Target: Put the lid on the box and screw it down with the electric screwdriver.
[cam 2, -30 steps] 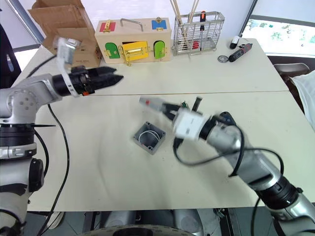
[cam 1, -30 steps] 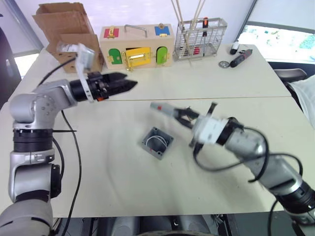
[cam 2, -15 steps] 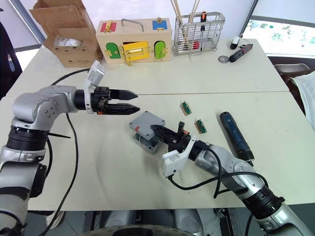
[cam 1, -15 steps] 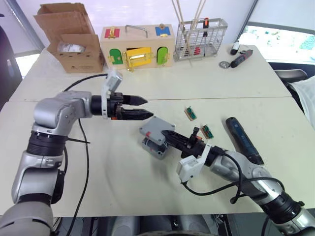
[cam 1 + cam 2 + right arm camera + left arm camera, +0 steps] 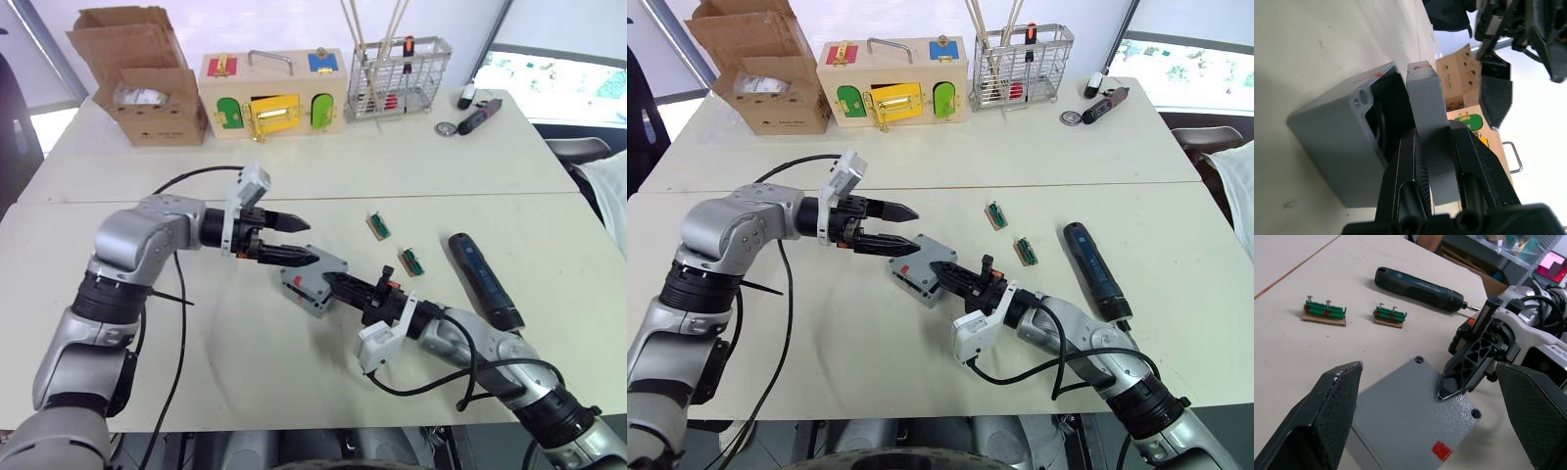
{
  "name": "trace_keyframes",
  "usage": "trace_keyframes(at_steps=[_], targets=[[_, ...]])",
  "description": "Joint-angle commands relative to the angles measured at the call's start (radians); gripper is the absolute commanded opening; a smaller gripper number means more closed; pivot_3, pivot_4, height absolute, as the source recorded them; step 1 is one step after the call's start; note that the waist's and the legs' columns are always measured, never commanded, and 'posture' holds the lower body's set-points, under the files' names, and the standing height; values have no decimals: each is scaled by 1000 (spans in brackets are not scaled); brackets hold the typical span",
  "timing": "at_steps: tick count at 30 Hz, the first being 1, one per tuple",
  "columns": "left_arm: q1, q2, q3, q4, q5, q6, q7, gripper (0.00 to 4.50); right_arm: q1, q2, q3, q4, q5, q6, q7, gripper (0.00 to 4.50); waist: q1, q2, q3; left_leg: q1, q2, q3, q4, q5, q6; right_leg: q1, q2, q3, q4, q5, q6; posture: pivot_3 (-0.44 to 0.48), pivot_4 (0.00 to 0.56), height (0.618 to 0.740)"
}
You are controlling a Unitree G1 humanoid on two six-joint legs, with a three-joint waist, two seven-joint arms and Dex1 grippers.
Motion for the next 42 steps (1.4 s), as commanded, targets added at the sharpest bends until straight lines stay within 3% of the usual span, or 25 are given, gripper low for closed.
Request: trace_keyframes(at_steps=[1,20,23,30,37,42], targets=[[13,0,4,-32,8,-15,-2,4434,11,7,-23,-12,-4,-29,-18,163,0,0,0,0,0,0,0,0,0,0,0,0,0,0,0,0,150,740],[40,-22,-78,12,125,-128,-57,4434,17,41,-14,35,-45,-47,-28,163,2,0,0,3,0,0,0,0,0,3,0,0,0,0,0,0,150,740],[48,-28,-88,16,143,-149,-60,3695,28,44,-14,33,-52,-50,-31,163,2,0,0,3,0,0,0,0,0,3,0,0,0,0,0,0,150,740],[59,-42,-99,4,158,-154,-67,110,42,40,-17,35,-59,-53,-39,163,2,0,0,3,0,0,0,0,0,3,0,0,0,0,0,0,150,740],[86,-47,-155,14,229,-213,-58,48,50,42,-22,33,-62,-52,-47,163,5,0,0,6,0,0,0,0,0,6,0,0,0,0,0,0,150,740],[109,-58,-185,25,260,-248,-58,0,61,44,-34,31,-62,-47,-59,2561,8,-1,-1,16,0,0,-2,-2,3,17,0,0,-2,0,0,0,150,740]])
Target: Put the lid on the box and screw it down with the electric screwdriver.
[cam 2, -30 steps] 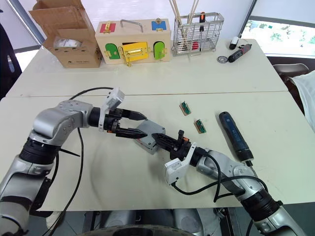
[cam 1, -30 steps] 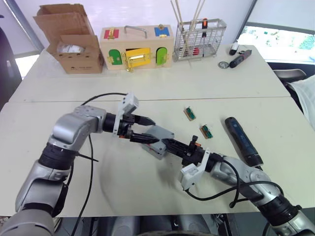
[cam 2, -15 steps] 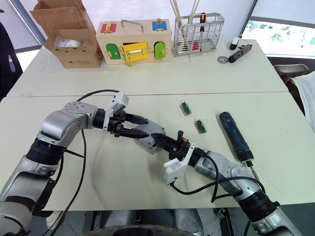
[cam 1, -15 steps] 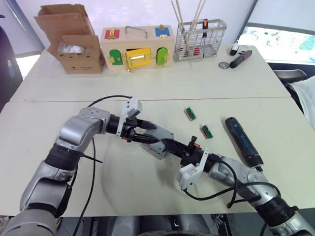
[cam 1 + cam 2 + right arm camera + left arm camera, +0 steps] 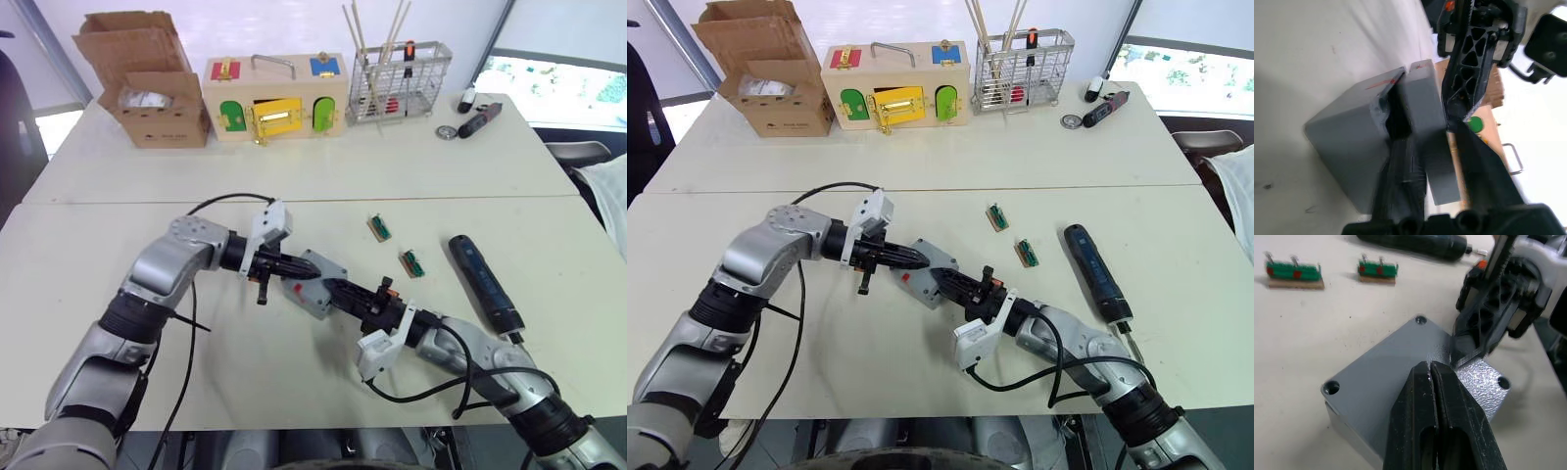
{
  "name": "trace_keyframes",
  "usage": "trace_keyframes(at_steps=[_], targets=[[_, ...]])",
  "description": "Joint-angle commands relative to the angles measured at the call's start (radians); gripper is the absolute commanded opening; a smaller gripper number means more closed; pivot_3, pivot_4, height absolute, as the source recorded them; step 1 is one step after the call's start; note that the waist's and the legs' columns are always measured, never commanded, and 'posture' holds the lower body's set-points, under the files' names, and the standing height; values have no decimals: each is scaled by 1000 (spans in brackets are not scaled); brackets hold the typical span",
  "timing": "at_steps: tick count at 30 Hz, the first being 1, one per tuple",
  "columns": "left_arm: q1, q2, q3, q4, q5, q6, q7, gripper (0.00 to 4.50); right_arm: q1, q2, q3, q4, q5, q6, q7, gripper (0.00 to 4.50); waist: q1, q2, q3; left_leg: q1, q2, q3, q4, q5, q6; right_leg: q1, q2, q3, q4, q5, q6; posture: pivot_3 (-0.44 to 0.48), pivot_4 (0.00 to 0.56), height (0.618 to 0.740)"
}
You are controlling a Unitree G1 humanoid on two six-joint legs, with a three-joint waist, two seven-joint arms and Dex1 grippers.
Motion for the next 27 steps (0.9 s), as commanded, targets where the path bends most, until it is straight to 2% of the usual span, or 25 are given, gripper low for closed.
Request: trace_keyframes(at_steps=[1,3,6,15,20,27], targets=[[27,-8,-49,5,45,-13,3,0,16,-1,-7,-5,-7,-9,-3,3061,2,0,-1,1,0,0,0,-2,3,1,0,0,0,0,0,0,150,740],[32,-13,-55,6,51,-16,9,0,19,-3,-15,-7,-9,-11,-10,3743,5,-1,-3,3,0,0,0,-3,5,4,0,0,0,0,0,0,150,740],[36,-18,-59,6,61,-17,15,0,22,-3,-21,-10,-11,-13,-12,4494,12,-1,-8,5,0,0,0,-3,5,5,0,0,0,0,0,0,150,740],[39,-25,-76,17,97,-46,34,0,54,-20,-63,-38,-20,-21,-37,4494,22,-1,-15,7,0,0,0,-3,6,8,1,1,-1,0,0,0,150,740],[43,-24,-80,17,103,-51,36,0,83,-25,-94,-72,-30,-23,-51,4494,22,-1,-14,17,0,0,-1,-6,11,19,1,0,-6,-2,0,0,150,740],[53,-20,-84,36,124,-75,39,0,106,-39,-104,-88,-29,-49,-62,4494,22,-1,-14,17,0,-1,-1,-6,11,20,1,0,-8,-2,0,0,150,740]])
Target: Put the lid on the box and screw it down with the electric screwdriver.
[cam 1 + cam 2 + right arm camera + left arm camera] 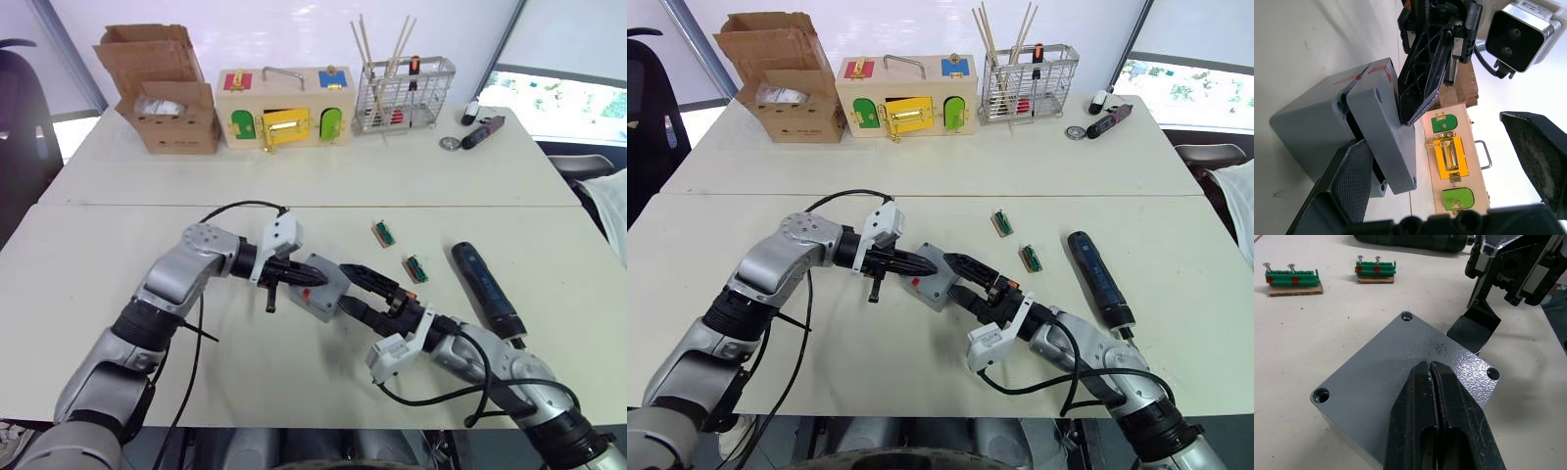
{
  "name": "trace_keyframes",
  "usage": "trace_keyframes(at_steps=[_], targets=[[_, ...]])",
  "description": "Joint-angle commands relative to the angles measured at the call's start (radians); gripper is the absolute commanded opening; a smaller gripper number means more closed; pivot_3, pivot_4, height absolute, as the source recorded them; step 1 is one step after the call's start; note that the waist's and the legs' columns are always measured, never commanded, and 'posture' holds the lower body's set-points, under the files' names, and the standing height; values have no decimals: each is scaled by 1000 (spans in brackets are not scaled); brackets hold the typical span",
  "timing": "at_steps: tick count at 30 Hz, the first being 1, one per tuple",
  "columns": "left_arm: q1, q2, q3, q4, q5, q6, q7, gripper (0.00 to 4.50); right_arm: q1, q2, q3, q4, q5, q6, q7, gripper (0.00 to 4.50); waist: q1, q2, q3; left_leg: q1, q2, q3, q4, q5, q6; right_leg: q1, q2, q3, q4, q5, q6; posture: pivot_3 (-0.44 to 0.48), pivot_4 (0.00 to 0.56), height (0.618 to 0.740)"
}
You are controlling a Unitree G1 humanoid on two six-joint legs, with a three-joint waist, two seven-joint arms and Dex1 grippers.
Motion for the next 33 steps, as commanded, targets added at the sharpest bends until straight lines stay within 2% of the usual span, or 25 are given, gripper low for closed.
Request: trace_keyframes(at_steps=[1,10,18,23,29,33], targets=[[32,13,-40,37,58,-2,6,0,24,-17,-19,-39,4,-28,-11,4494,1,0,0,0,0,0,0,0,0,0,0,0,-1,0,0,0,150,740],[36,18,-56,48,71,-35,3,0,124,-84,-96,-66,9,-44,-39,4494,8,0,0,0,-1,0,0,-1,1,3,-1,0,-6,0,0,0,150,740],[36,18,-71,82,101,-71,-6,0,162,-78,-124,-102,13,-49,-41,4494,0,0,0,2,-1,-1,0,-1,2,6,0,0,-6,0,0,0,150,740],[34,4,-10,67,49,-48,-9,0,200,-70,-178,-94,52,-24,-53,4494,1,0,0,2,-1,-1,0,-1,2,7,0,0,-6,0,0,0,150,740],[-1,28,167,-9,-139,130,-13,0,198,30,-300,-153,304,114,14,4494,-4,3,3,-1,0,-1,0,-1,2,3,0,0,-5,0,0,0,150,740],[-60,65,328,-7,-263,286,37,0,121,137,-317,-244,627,364,176,4494,-5,4,6,-2,1,-1,-1,-1,2,0,0,0,-5,0,0,0,150,740]])
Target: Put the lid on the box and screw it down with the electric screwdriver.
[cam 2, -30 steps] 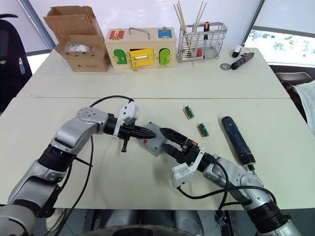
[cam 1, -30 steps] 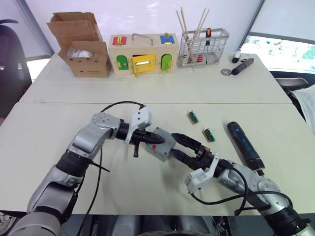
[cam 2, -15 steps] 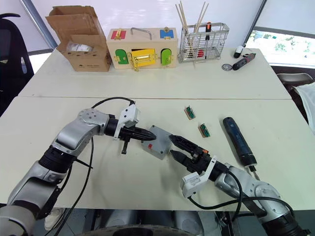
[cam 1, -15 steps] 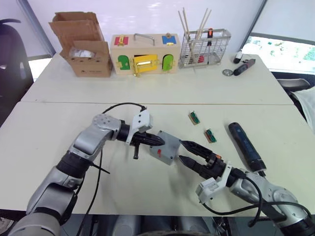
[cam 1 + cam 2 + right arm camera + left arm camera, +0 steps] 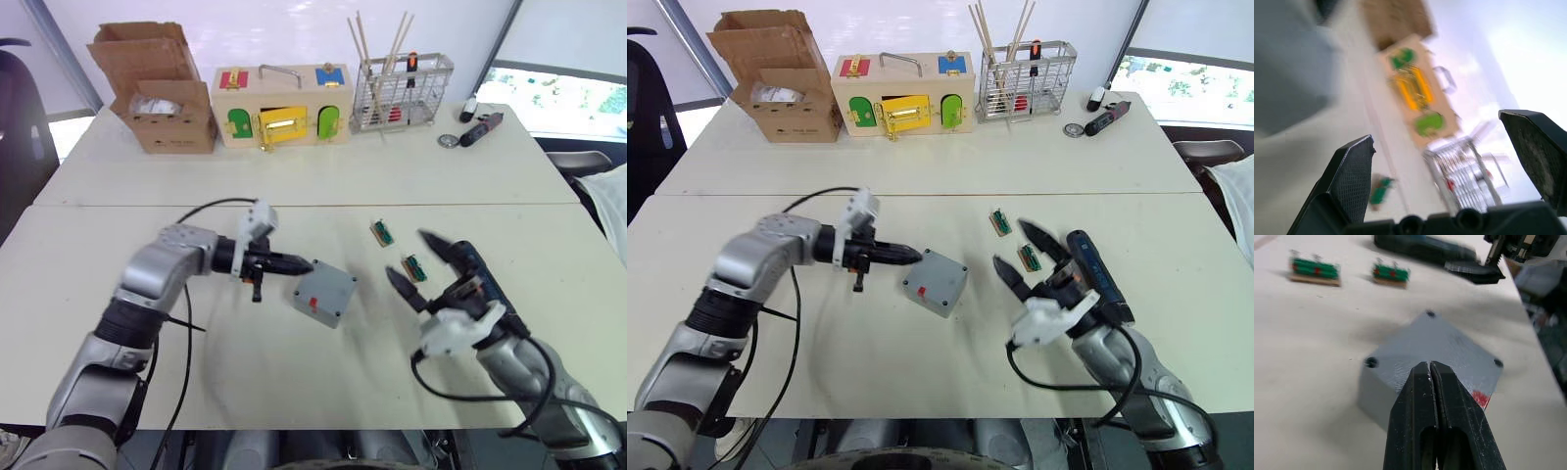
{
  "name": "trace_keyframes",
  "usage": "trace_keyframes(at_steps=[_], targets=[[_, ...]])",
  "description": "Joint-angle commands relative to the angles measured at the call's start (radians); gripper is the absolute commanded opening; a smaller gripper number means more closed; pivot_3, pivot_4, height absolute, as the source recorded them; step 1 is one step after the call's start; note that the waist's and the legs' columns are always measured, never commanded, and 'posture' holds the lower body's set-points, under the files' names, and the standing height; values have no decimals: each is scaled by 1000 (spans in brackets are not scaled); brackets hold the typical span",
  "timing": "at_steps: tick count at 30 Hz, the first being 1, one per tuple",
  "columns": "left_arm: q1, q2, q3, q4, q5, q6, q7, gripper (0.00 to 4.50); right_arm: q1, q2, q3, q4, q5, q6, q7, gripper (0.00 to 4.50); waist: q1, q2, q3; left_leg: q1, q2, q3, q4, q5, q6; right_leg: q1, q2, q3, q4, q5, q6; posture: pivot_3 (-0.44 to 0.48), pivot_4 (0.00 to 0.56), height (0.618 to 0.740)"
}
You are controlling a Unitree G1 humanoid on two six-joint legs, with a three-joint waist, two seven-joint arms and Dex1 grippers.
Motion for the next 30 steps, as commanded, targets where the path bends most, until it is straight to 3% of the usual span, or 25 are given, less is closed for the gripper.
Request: trace_keyframes(at_steps=[1,6,9,13,14,20,30], targets=[[-45,40,131,-25,-75,74,49,0,-74,71,-28,-112,275,218,114,4264,1,1,1,0,0,0,0,0,0,0,0,0,0,0,0,0,150,740],[29,86,156,-16,-22,42,119,0,-182,201,-43,-217,654,602,200,2969,2,4,1,0,0,0,-3,0,0,-1,-1,0,-1,0,0,0,150,740],[82,85,155,-20,3,14,162,0,-179,202,-50,-256,775,728,249,2057,7,4,2,-1,0,0,-4,0,0,-2,-2,0,-2,0,0,0,150,740],[159,83,131,-48,42,-36,191,0,-139,195,-82,-280,887,830,277,194,7,4,2,-2,-1,-1,-4,0,0,-3,-3,0,-3,0,0,0,150,740],[180,86,119,-61,55,-54,193,0,-129,197,-96,-284,936,871,281,33,6,4,3,-2,-1,-1,-4,0,0,-3,-3,0,-3,0,0,0,150,740],[263,45,96,-87,115,-115,273,0,-80,119,-150,-311,1101,1067,315,33,6,5,3,-1,-1,0,-6,0,0,-3,-3,0,-3,0,0,0,150,740],[282,-23,-4,-84,196,-193,310,0,17,-56,-121,-280,1118,1179,405,33,6,5,3,-1,-1,0,-8,0,0,-2,-4,0,-5,0,0,0,150,740]])
